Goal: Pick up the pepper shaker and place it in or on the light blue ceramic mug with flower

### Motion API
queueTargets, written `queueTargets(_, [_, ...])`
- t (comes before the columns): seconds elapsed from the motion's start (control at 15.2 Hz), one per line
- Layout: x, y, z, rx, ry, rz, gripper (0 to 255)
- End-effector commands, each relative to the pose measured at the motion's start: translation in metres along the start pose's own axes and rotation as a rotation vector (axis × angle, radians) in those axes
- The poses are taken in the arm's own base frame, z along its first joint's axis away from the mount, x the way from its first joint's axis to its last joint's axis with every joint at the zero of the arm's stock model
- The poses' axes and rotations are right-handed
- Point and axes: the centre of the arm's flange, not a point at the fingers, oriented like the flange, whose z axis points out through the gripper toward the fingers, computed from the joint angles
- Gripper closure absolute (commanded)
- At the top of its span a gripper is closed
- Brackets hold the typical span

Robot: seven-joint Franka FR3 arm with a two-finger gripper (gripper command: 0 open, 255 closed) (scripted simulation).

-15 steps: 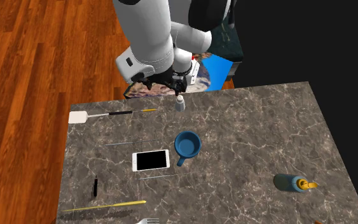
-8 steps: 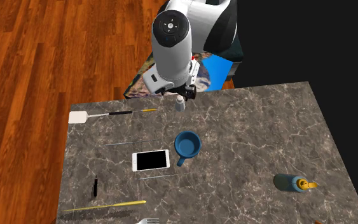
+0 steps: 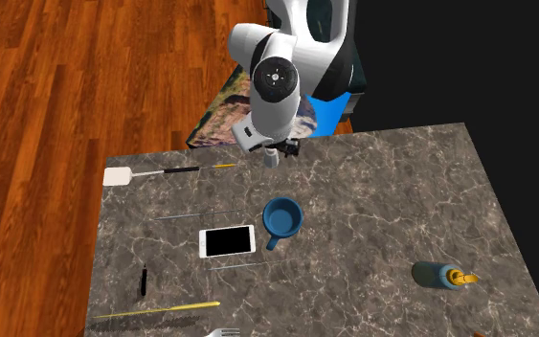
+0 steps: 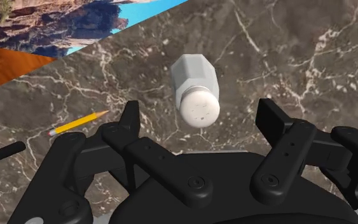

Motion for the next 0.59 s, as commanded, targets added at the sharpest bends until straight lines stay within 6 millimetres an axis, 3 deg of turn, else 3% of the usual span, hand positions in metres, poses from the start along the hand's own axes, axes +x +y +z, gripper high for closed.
queueTargets(0.0, [-0.001,-0.001,0.010,0.000,0.000,0.000,0])
queueTargets(0.2, [-0.001,-0.001,0.023,0.000,0.000,0.000,0])
queueTargets(0.53, [-0.001,-0.001,0.023,0.000,0.000,0.000,0])
